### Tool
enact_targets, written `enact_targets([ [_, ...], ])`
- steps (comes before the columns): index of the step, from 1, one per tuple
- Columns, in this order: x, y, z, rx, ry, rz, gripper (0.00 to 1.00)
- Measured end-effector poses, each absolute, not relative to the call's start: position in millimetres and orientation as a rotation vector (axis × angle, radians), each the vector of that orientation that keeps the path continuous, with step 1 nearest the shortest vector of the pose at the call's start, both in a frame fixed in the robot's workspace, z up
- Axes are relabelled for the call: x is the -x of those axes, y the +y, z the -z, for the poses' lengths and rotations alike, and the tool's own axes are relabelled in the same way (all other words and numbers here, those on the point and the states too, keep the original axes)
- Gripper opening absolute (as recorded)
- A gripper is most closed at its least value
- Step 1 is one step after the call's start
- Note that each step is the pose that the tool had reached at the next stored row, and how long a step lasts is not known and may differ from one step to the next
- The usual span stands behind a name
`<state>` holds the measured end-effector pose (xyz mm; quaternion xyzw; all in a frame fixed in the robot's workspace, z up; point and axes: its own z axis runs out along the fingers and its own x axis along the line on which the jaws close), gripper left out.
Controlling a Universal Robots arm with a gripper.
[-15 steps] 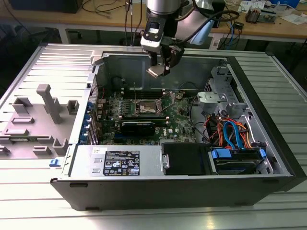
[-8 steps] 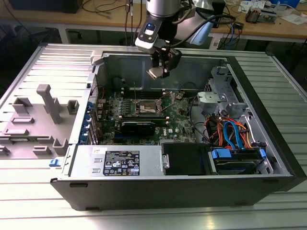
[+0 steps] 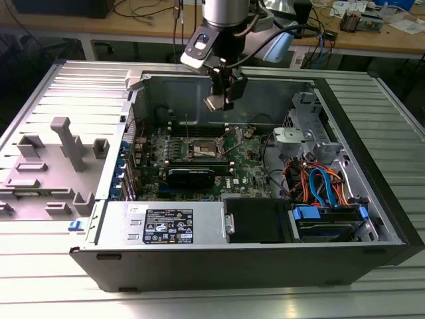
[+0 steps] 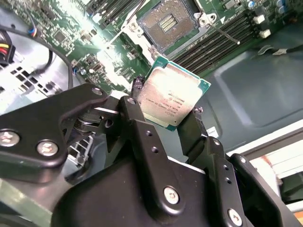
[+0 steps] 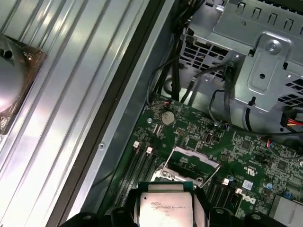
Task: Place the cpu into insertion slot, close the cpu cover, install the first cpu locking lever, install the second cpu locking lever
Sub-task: 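Place the cpu into insertion slot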
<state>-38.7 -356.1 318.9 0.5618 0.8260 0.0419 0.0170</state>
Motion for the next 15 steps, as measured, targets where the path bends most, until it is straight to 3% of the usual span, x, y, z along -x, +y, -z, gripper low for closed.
enact_targets([
  [15, 39, -359, -304, -2.024, 2.348, -0.118, 0.54],
])
